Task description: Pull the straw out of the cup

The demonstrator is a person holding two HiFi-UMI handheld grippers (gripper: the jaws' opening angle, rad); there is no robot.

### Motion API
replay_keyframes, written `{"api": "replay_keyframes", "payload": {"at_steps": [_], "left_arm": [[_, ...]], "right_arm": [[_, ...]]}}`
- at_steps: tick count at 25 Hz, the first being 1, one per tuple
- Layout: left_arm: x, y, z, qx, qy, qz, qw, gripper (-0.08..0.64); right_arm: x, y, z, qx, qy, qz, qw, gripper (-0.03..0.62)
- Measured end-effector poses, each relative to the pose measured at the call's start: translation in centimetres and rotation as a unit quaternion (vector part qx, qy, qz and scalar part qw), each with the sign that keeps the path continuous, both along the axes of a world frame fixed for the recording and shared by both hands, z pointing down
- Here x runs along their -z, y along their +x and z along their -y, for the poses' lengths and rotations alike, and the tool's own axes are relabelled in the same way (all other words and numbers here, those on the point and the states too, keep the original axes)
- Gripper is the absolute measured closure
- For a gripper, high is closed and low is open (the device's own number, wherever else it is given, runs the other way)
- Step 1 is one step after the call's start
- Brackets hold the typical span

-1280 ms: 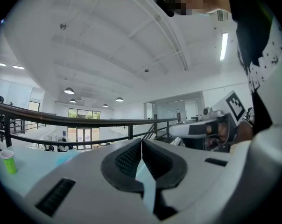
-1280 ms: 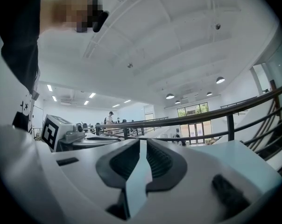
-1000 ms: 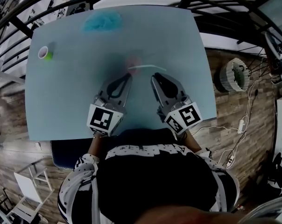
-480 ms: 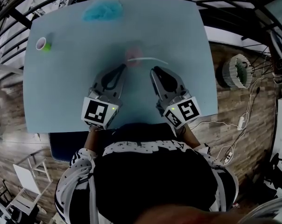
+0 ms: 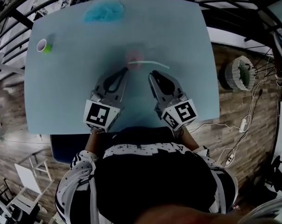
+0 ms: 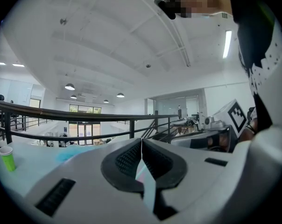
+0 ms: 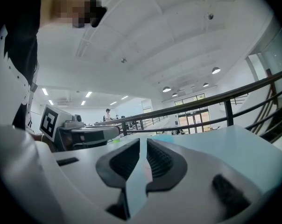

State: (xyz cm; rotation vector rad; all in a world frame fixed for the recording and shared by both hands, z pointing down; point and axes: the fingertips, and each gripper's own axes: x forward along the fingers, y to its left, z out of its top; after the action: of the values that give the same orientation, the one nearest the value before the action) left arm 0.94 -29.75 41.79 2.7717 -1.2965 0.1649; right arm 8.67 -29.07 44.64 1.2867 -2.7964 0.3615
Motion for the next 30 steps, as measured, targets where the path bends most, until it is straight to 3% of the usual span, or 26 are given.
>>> {"api": "replay_keyframes", "payload": {"at_steps": [30], "left_arm": [[-2.9, 1.1, 1.1, -0.007, -0.028, 0.001, 0.9996, 0.546]], "right_arm": [[-5.1, 0.4, 1.8, -0.022, -0.041, 0.010, 0.999, 0.558]]}}
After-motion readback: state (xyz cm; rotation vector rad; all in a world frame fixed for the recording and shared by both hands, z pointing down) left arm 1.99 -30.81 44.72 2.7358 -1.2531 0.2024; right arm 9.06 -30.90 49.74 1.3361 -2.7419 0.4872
